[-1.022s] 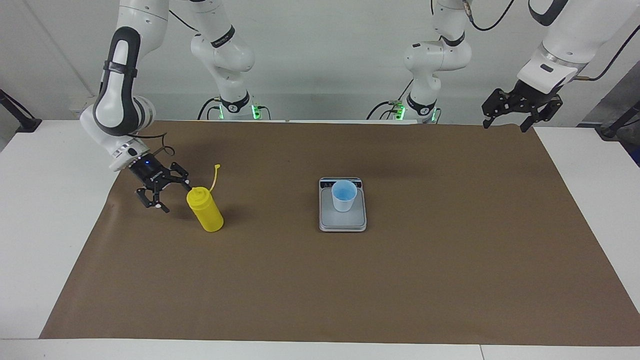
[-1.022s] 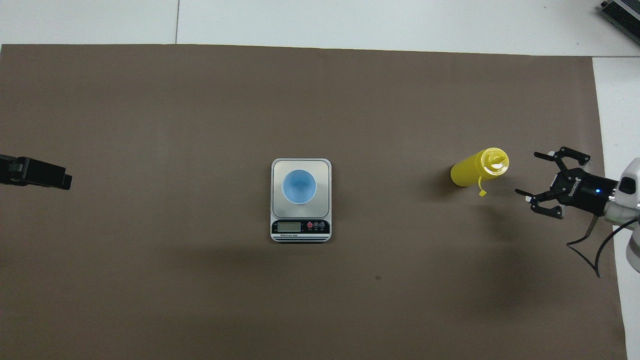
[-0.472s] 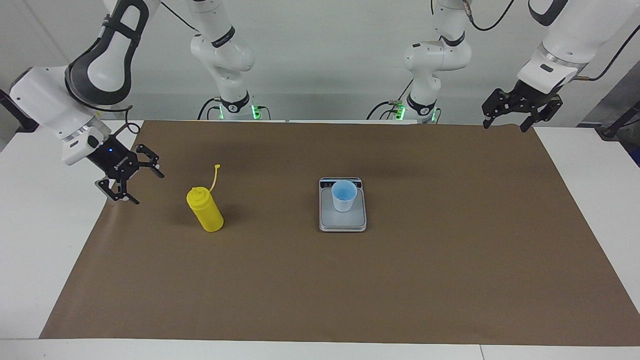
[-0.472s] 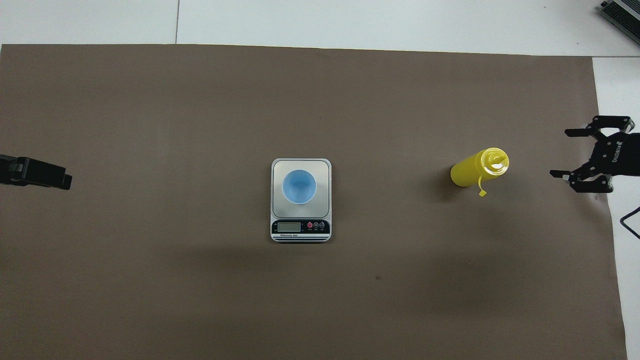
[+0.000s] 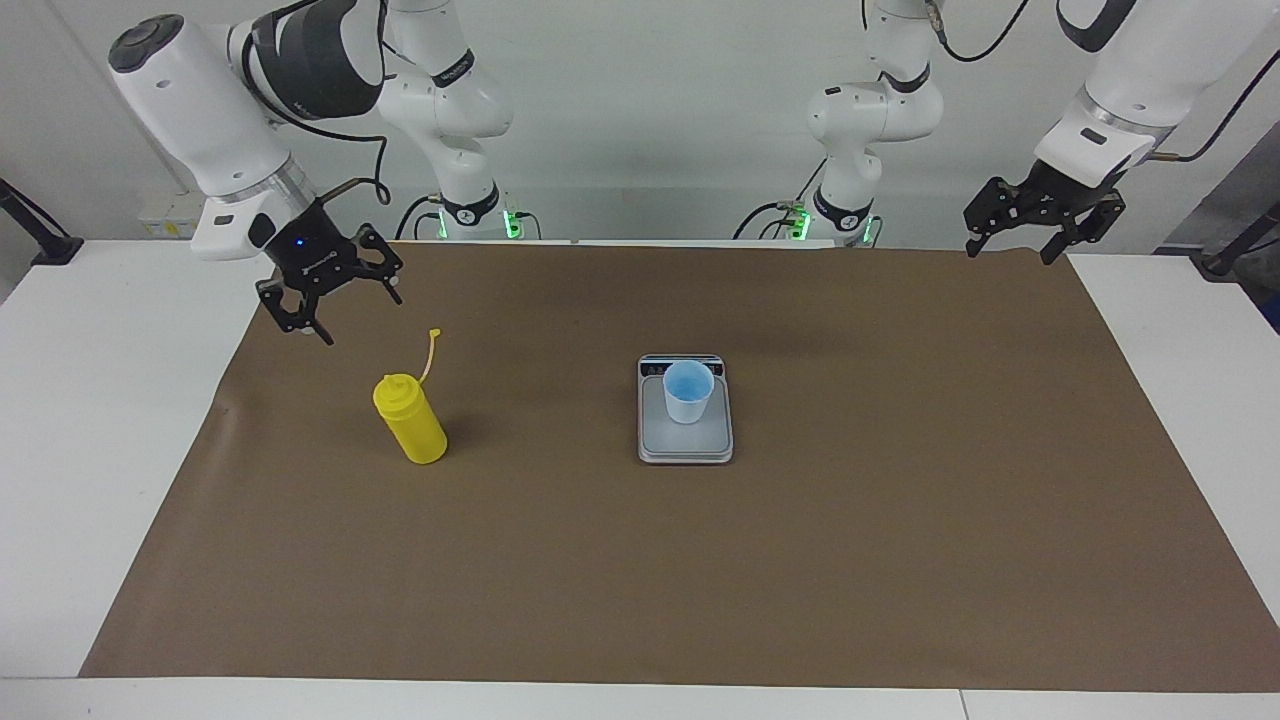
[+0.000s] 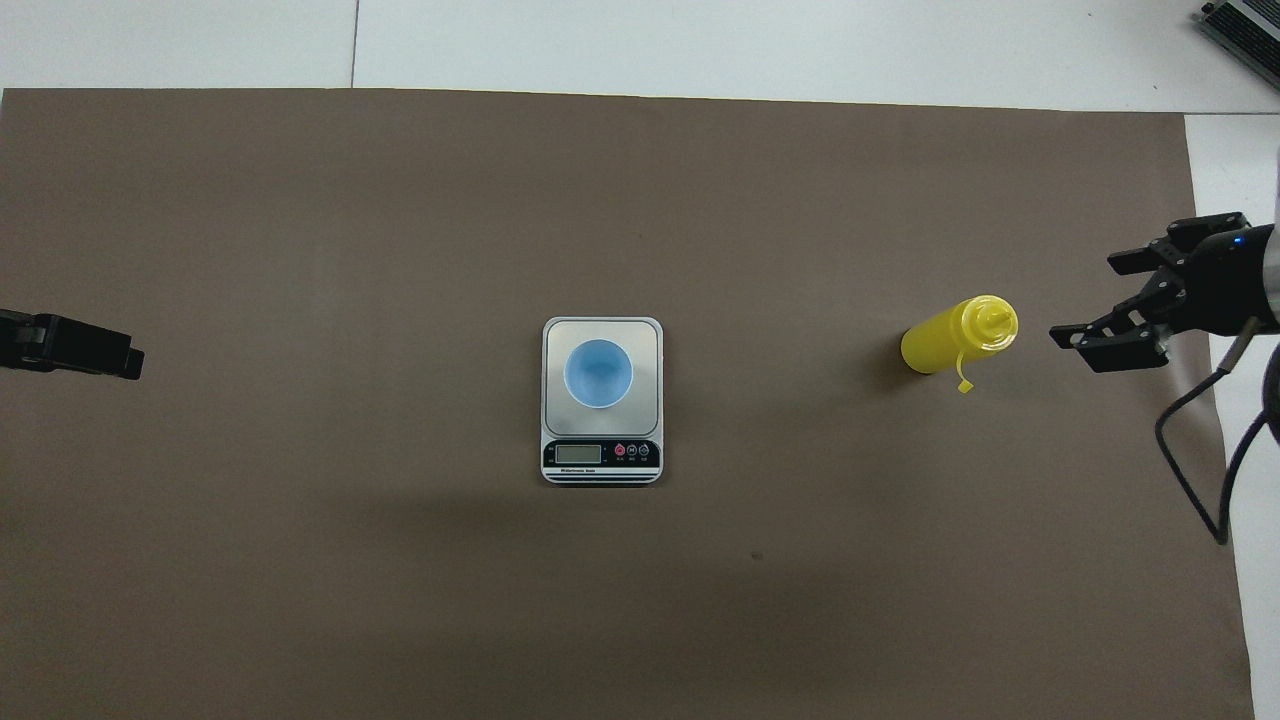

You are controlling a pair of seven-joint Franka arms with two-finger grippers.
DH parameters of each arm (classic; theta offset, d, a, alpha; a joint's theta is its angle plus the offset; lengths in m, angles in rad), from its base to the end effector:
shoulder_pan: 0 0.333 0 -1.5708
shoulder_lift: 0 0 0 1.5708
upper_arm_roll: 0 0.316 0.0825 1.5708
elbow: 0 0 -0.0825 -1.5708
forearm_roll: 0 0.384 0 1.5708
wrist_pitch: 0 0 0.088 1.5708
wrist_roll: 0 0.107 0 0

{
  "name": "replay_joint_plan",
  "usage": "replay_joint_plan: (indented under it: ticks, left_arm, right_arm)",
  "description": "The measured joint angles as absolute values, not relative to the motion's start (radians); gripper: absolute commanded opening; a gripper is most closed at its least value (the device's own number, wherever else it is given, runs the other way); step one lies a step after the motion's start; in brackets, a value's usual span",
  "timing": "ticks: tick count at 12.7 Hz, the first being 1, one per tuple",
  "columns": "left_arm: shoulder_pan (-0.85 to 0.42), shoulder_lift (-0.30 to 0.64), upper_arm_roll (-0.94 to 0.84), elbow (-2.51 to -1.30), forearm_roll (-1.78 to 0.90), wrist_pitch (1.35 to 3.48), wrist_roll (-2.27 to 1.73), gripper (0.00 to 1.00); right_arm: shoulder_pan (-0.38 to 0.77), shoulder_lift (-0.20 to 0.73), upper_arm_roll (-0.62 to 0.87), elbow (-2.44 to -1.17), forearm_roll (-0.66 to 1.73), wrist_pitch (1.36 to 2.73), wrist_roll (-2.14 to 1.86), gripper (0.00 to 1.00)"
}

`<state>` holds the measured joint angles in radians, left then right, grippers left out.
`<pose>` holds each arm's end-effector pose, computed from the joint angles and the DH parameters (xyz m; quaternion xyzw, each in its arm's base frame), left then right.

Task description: Pour seasoning into cup on scale with both arms

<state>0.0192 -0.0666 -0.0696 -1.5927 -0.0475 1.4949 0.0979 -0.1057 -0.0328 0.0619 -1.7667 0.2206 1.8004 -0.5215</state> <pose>0.5249 -0.0332 0.6437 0.9968 -0.0754 -0.0152 0.0218 0.5599 -0.0056 0.5716 -0.9704 -0.2142 -0.0616 0.0935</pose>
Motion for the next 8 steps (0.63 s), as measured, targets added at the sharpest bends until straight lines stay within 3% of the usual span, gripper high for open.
replay_joint_plan:
  ticks: [4,8]
  left_arm:
    - [0.019,-0.067,-0.070,-1.593,-0.048,1.495,0.098,1.00]
    - [0.019,-0.067,-0.070,-1.593,-0.048,1.496,0.098,1.00]
  right_arm:
    - [0.029,-0.033,0.066,-1.696,0.054,1.713,-0.017,1.00]
    - [0.099,-0.032,0.068,-1.630,-0.068,1.629,0.188,1.00]
